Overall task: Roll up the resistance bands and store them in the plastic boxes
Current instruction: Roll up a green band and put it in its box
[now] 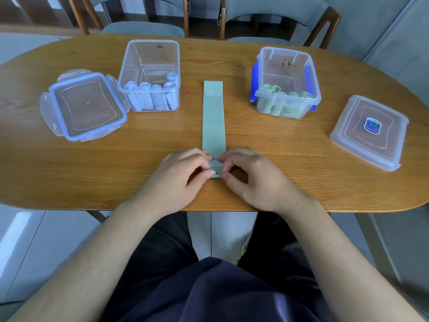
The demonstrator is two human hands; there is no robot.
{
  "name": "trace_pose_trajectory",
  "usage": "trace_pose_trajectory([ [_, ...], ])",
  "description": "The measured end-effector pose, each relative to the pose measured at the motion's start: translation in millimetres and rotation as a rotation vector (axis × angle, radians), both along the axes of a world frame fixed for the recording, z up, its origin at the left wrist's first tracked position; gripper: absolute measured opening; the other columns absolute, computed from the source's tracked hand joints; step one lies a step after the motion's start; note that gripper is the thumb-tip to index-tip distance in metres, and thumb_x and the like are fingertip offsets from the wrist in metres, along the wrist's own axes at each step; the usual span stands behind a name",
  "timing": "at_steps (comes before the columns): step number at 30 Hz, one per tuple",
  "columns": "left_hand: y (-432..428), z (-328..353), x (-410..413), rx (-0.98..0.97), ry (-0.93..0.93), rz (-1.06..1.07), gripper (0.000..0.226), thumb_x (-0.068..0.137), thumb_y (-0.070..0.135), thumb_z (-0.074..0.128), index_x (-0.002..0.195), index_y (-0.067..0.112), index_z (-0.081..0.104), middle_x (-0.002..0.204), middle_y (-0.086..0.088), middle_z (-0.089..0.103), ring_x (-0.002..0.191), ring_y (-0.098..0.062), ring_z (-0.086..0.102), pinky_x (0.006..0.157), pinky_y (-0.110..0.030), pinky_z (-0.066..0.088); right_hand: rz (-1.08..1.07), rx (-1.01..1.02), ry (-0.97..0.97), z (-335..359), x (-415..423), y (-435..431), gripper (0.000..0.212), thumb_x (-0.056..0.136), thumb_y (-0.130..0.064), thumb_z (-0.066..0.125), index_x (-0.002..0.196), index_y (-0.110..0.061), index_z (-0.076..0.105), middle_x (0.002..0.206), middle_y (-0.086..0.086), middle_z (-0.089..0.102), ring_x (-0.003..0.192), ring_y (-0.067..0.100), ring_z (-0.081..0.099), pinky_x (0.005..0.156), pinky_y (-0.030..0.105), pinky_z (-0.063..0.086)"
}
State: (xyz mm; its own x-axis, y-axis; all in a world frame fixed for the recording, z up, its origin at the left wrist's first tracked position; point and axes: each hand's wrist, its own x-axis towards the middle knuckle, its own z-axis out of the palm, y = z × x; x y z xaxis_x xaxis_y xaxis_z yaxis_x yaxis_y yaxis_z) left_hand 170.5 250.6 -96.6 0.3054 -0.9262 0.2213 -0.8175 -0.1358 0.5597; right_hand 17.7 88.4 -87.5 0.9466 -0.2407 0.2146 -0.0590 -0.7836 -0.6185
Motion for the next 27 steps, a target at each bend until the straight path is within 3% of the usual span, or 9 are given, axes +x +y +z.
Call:
trace_pose_trajectory([
  [5,-3,1,-3,0.012,-0.068,0.03,0.009,0.099,0.034,0.052,0.094,0.027,0.053,0.115,0.014,0.063,0.121,-0.009,0.056,0.098,-0.04,0.043,-0.005,-0.073,-0.013,-3,5,1,0.002,0.092,-0.023,0.059,0.094,-0.023,0.06,0.106,-0.011,0.063,0.109,0.012,0.058,0.095,0.041,0.047],
  [12,-4,-2,-6,0.021,-0.216,0.034,0.013,0.1,0.033,0.052,0.094,0.021,0.054,0.116,0.008,0.064,0.122,-0.012,0.056,0.096,-0.035,0.044,0.021,-0.194,-0.033,-5,2,3,0.005,0.095,-0.023,0.059,0.097,-0.021,0.063,0.117,-0.011,0.061,0.115,0.013,0.055,0.094,0.041,0.047],
  [20,0,-5,2,0.009,-0.158,-0.043,0.028,0.104,0.039,0.042,0.103,0.021,0.064,0.128,0.011,0.062,0.132,-0.007,0.05,0.103,-0.035,0.04,0.067,-0.055,0.007,-1,4,-8,0.006,0.09,-0.025,0.069,0.095,-0.023,0.069,0.119,-0.011,0.062,0.116,0.011,0.055,0.1,0.04,0.044],
  [23,4,-6,7,0.011,-0.129,-0.065,0.03,0.098,0.049,0.049,0.098,0.023,0.064,0.133,0.014,0.06,0.136,-0.002,0.046,0.107,-0.029,0.035,0.053,-0.042,0.011,-3,6,-8,0.005,0.092,-0.027,0.066,0.094,-0.023,0.068,0.118,-0.012,0.061,0.115,0.011,0.054,0.1,0.041,0.044],
  [27,2,-5,8,-0.017,-0.1,-0.047,0.028,0.097,0.044,0.048,0.092,0.023,0.066,0.131,0.015,0.063,0.132,0.002,0.048,0.105,-0.027,0.036,-0.01,-0.04,0.018,-5,7,-5,0.007,0.093,-0.031,0.062,0.093,-0.025,0.066,0.116,-0.016,0.058,0.114,0.008,0.054,0.099,0.044,0.045],
])
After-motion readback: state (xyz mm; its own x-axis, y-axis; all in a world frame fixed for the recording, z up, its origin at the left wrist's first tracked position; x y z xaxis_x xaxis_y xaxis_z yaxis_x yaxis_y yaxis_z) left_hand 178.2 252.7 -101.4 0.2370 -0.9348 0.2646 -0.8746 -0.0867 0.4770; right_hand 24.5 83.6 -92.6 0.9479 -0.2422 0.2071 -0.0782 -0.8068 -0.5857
